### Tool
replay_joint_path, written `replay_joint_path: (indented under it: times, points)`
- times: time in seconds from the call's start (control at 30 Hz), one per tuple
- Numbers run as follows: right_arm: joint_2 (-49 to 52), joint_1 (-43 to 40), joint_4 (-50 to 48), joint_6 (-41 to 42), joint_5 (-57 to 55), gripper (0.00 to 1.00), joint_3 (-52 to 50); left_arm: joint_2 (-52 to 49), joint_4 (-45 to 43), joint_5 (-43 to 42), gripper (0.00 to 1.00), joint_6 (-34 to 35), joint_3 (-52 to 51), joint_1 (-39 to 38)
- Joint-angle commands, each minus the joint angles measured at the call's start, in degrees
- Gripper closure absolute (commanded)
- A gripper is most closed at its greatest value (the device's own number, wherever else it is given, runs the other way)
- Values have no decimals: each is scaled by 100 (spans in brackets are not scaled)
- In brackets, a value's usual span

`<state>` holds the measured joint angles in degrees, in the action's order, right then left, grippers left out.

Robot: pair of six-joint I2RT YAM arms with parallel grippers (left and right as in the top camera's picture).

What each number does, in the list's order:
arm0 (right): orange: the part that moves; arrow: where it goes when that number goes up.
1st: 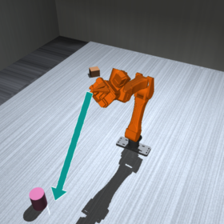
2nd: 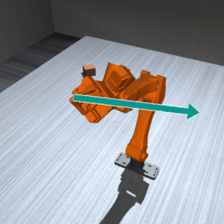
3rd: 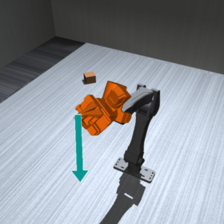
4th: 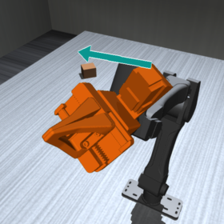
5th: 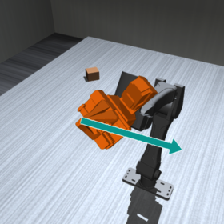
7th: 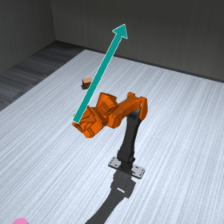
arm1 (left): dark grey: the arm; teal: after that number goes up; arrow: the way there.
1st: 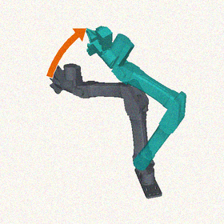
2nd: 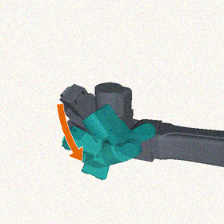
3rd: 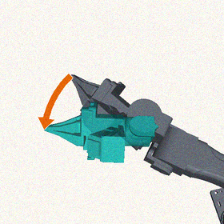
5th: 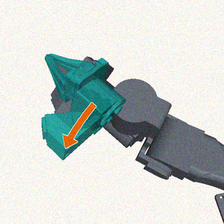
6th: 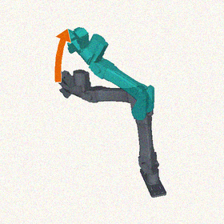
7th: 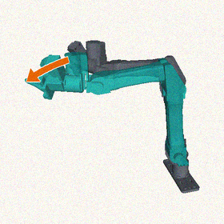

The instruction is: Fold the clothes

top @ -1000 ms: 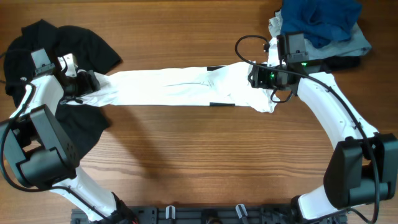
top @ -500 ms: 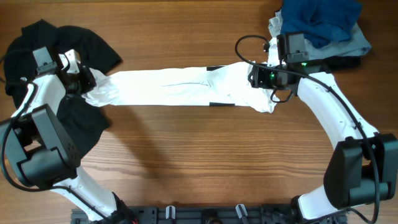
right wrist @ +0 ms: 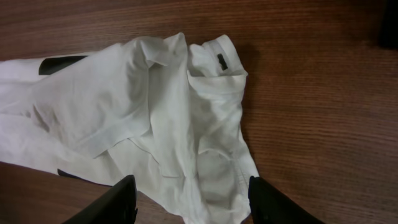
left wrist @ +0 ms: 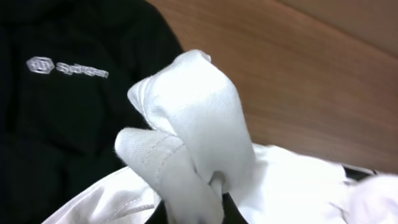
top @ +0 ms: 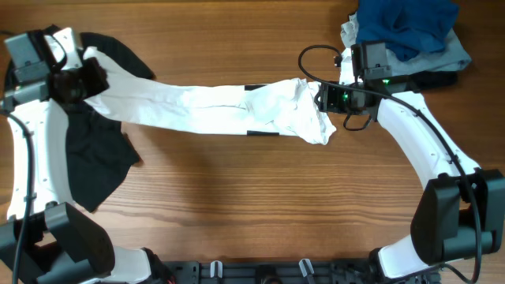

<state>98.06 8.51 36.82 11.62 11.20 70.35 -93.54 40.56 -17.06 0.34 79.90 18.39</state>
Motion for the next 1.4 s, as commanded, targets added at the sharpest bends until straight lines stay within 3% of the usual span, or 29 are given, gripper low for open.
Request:
replay_joint_path:
  times: [0.0,0.43,0.7,0.73,0.77,0.83,0.87,1.07,1.37]
  points:
    - [96,-7,-11,-72,94,42,46,-109,142,144,96,-9,33,-555]
    - [98,-7,-9,-81,94,39,46,-850,173,901,96,2,31,-2581]
    - [98,-9,-11,-111,92,37,46,-1718,-144,1021,91,175,31,-3139]
    - [98,-9,-11,-111,92,37,46,-1777,-177,984,87,188,31,-3198]
    - [98,-7,-11,-111,92,37,46,-1801,-179,960,78,188,31,-3261]
    - [98,-9,-9,-107,92,37,46,-1823,-175,940,19,190,31,-3410]
    - [98,-7,-11,-96,92,38,46,-1823,-179,914,0,190,33,-3458]
    - [98,-9,-186,-37,92,37,46,-1797,-129,437,1,330,144,-3810]
    - [101,-15,-205,33,46,37,46,-1357,1121,708,0,610,1023,-3694]
